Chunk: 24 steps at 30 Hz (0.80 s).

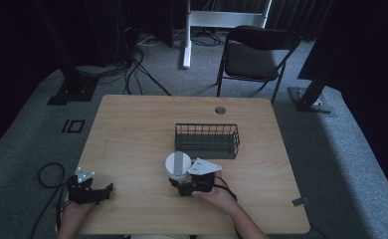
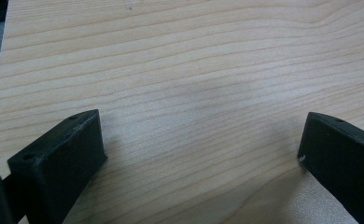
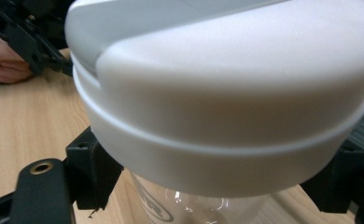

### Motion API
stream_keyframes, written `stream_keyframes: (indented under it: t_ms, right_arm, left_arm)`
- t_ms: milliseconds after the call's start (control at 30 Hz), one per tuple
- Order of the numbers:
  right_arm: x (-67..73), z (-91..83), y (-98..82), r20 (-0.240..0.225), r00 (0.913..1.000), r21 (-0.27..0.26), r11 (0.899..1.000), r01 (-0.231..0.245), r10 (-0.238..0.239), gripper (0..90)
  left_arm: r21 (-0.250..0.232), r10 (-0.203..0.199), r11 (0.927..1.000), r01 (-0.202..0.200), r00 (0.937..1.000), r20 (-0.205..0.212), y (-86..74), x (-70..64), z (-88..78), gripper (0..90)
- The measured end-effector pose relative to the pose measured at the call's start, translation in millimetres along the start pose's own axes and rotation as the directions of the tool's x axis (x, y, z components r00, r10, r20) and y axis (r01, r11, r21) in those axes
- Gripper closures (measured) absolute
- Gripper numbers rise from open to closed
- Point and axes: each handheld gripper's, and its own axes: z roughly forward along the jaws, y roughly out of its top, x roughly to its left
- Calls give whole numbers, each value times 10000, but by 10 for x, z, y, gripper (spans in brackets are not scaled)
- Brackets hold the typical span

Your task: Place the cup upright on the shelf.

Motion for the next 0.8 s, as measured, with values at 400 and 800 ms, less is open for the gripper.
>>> stream_keyframes:
  t_ms: [400,800]
  right_arm:
    - [-15,-103,292,234,9997,-490,9988,45,-34,183]
    - [-214,-164,473,1144,9933,-667,9978,-57,133,183]
  left_arm:
    - [3,-3,10000,3,10000,0,0,0,0,6]
    - [2,3,10000,-3,10000,-1,0,0,0,6]
